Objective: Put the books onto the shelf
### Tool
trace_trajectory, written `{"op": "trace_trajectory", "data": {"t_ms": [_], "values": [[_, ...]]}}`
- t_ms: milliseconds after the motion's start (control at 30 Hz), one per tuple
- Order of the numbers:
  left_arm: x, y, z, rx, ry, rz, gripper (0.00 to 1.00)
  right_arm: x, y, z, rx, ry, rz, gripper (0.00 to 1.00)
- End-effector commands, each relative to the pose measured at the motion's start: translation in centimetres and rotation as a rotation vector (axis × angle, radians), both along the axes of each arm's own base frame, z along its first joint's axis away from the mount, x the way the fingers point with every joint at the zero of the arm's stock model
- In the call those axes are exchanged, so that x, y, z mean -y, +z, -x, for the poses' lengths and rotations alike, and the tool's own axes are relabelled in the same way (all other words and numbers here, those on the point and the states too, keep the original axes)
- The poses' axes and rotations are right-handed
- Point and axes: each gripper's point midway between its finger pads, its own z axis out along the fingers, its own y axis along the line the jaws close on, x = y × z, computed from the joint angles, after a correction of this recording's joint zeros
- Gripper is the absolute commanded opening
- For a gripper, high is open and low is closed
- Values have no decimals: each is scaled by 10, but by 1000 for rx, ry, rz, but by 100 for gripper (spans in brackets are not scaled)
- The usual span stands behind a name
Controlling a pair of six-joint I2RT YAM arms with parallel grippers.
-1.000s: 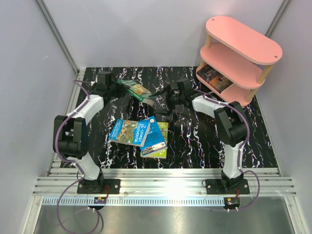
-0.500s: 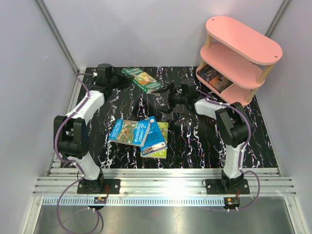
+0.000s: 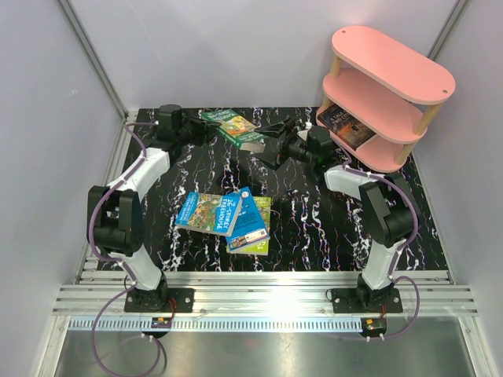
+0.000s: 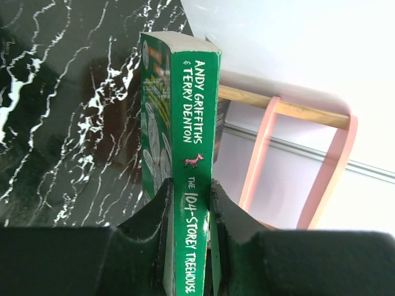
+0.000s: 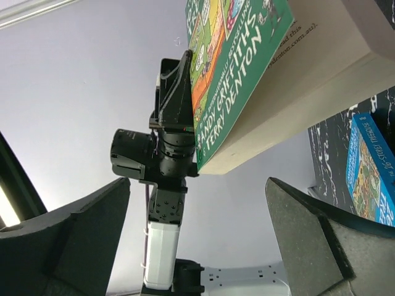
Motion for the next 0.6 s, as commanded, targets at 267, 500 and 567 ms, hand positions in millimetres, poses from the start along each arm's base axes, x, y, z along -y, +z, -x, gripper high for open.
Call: {"op": "trace_trajectory", "data": {"t_ms": [267, 500, 567], "values": [[39, 83, -2, 202, -101, 99, 0, 3, 12, -18, 18, -48, -83, 98], [46, 90, -5, 217, -122, 89, 0, 6, 1, -15, -22, -57, -105, 98], [50, 92, -3, 218, -135, 95, 0, 7, -1, -18, -29, -66, -114, 98]]}}
